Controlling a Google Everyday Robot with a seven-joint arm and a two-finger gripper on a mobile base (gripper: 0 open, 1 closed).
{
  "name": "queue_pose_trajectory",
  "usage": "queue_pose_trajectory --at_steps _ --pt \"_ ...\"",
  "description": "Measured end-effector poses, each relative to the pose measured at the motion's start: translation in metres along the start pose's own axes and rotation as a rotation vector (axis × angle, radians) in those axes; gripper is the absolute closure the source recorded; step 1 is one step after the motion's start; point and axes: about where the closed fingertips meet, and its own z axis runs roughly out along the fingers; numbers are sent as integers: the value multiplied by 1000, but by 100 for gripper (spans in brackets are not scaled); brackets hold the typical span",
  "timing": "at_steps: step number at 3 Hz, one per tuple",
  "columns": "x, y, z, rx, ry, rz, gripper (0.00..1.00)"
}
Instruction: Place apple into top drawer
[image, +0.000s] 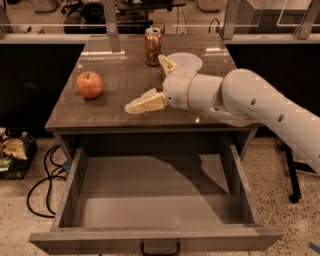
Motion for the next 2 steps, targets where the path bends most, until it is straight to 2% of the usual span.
queue_pose_trajectory --at_steps 1,2 --pt "3 6 48 -39 2 7 0" --pt "0 24 81 -86 68 -1 0"
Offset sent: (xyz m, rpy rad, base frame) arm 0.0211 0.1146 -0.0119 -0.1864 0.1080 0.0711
